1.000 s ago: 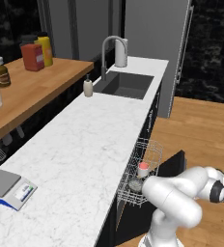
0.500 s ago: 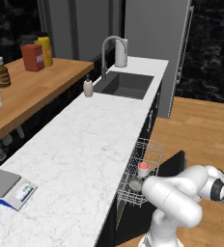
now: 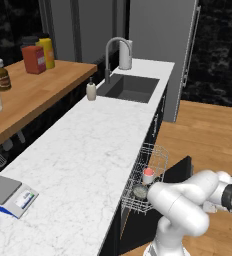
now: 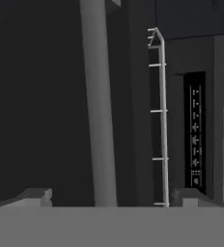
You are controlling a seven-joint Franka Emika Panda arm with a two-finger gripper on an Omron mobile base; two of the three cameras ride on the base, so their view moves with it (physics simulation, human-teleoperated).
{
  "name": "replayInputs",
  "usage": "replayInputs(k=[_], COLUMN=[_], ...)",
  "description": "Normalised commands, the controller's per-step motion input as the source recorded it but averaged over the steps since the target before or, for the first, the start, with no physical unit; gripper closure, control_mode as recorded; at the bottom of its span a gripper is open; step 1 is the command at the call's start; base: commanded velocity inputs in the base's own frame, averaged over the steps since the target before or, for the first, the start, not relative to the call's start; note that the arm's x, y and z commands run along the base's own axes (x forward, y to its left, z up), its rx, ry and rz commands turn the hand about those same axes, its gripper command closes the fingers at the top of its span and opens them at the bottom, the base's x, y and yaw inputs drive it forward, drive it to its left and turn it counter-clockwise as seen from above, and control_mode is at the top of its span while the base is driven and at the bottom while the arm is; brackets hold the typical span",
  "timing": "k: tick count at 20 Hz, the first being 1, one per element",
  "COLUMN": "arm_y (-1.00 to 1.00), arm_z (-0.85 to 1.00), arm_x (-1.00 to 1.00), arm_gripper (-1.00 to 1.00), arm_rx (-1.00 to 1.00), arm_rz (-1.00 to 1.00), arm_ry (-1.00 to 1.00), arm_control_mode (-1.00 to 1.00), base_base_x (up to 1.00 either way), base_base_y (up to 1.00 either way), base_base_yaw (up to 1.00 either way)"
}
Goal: Pick up the cup and bowl from the counter, place them in the dishwasher, and close the dishwasher door.
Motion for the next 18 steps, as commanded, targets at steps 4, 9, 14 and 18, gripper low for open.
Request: replayInputs(k=[4,9,14,18], arm_y=[0.1,0.55,0.71,0.78], arm_z=[-0.44,-0.19,0.01,0.26], arm_x=[0.02,0.2,0.25,0.38], arm_gripper=[-1.0,-1.0,-1.0,-1.0], arm_rx=[0.0,0.07,0.16,0.18], arm_rz=[-0.04,0.0,0.0,0.0], arm_ry=[0.05,0.02,0.0,0.0], arm_control_mode=[-1.0,-1.0,-1.0,-1.0], base_base_x=[0.0,0.0,0.0,0.0], base_base_y=[0.0,0.0,0.0,0.0], base_base_yaw=[0.0,0.0,0.0,0.0])
